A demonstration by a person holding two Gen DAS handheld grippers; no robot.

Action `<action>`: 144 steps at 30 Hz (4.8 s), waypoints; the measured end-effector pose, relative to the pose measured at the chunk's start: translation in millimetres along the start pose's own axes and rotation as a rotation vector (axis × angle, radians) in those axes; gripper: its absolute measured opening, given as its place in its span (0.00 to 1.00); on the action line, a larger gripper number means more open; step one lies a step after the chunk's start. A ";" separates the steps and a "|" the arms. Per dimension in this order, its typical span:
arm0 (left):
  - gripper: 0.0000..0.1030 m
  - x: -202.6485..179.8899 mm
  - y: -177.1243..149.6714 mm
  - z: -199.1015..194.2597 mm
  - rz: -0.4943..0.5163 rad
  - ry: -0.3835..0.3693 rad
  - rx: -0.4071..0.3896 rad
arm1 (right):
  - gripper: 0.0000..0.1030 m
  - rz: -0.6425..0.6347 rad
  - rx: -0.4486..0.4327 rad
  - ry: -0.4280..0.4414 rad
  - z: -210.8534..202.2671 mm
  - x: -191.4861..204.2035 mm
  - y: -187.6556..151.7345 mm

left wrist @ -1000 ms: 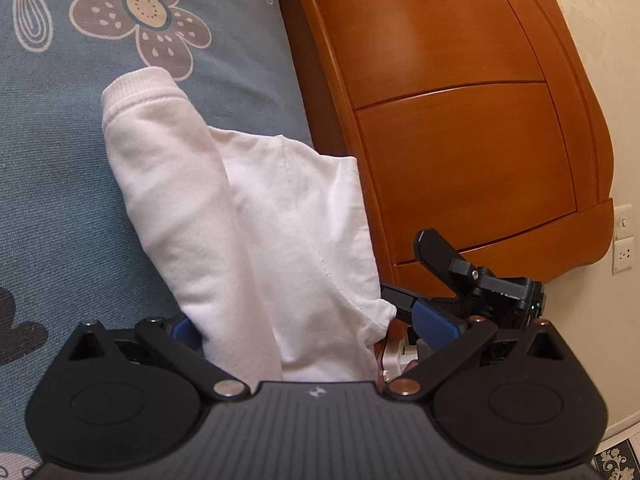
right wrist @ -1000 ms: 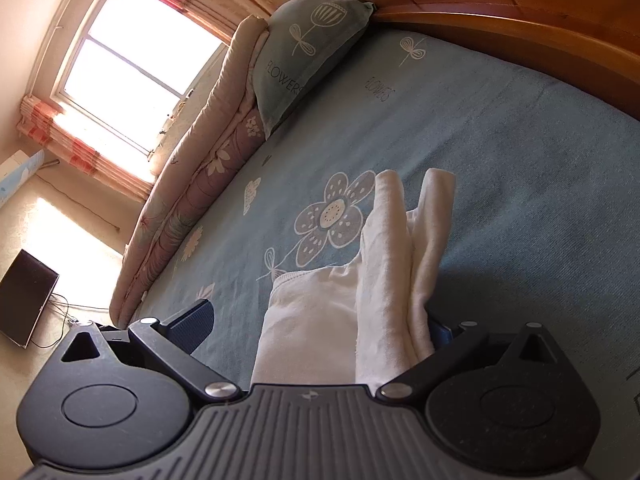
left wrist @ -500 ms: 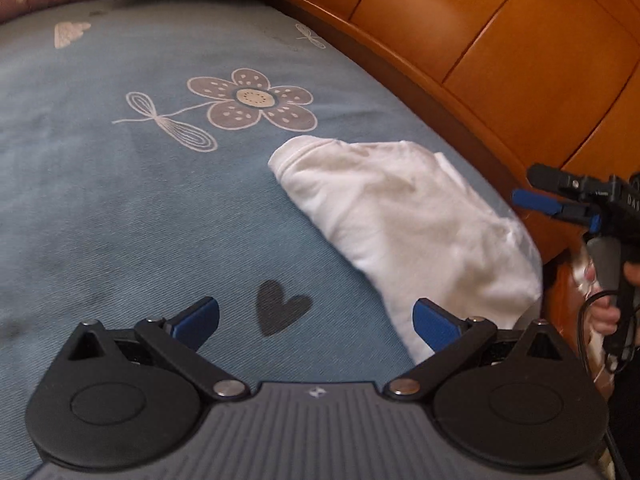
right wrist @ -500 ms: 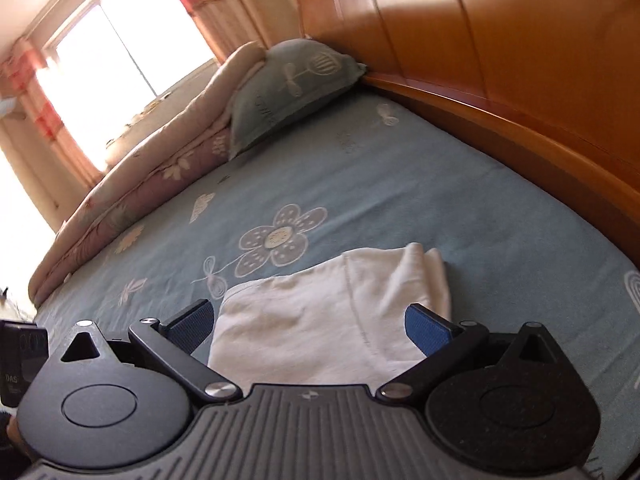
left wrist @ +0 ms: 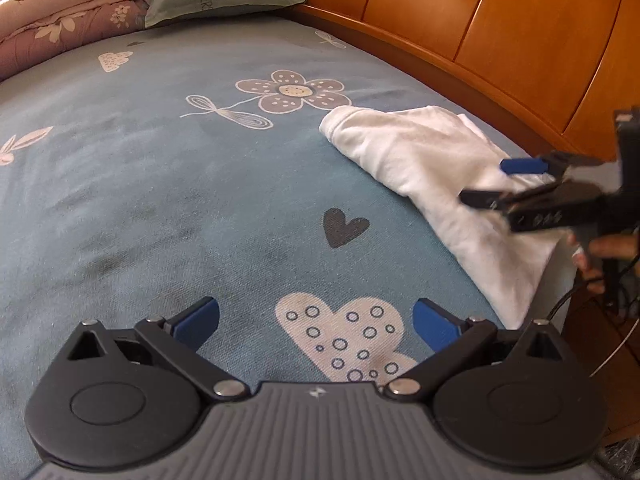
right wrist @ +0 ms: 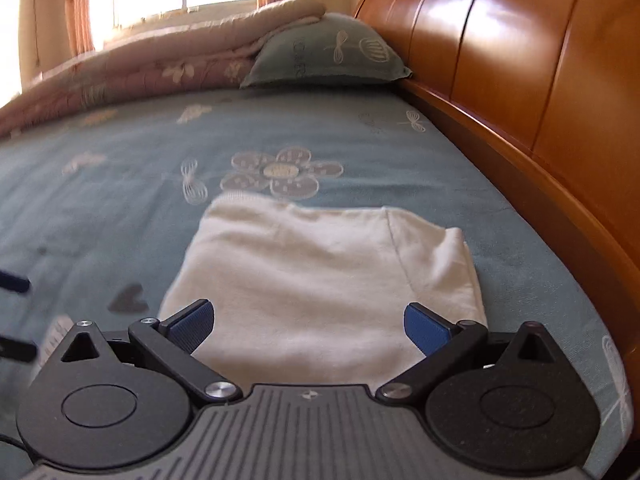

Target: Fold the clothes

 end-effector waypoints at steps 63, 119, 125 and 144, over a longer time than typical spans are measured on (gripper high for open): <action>0.99 4.8 -41.4 -86.7 -0.017 0.077 -0.102 | 1.00 0.481 -0.111 0.359 -62.2 18.0 -22.9; 0.99 -3.8 -65.0 -120.4 -0.027 0.068 -0.104 | 1.00 0.309 -0.148 0.111 -97.9 8.8 -23.4; 0.99 3.9 -65.0 -108.8 -0.044 0.082 -0.078 | 1.00 0.198 -0.027 0.114 -67.0 22.7 -46.1; 0.99 6.6 -62.2 -96.5 0.003 0.150 -0.061 | 1.00 0.217 -0.090 -0.003 -25.6 -36.9 -13.2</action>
Point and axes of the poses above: each gripper's, at about its wrist camera, not at the fingertips, and z roughly the way its jaws point, x to its left, y to its top, the point moved 6 cm from there along z, roughly the way its jaws point, and after that the axes turned 1 degree about -y, right-handed, at the moved point
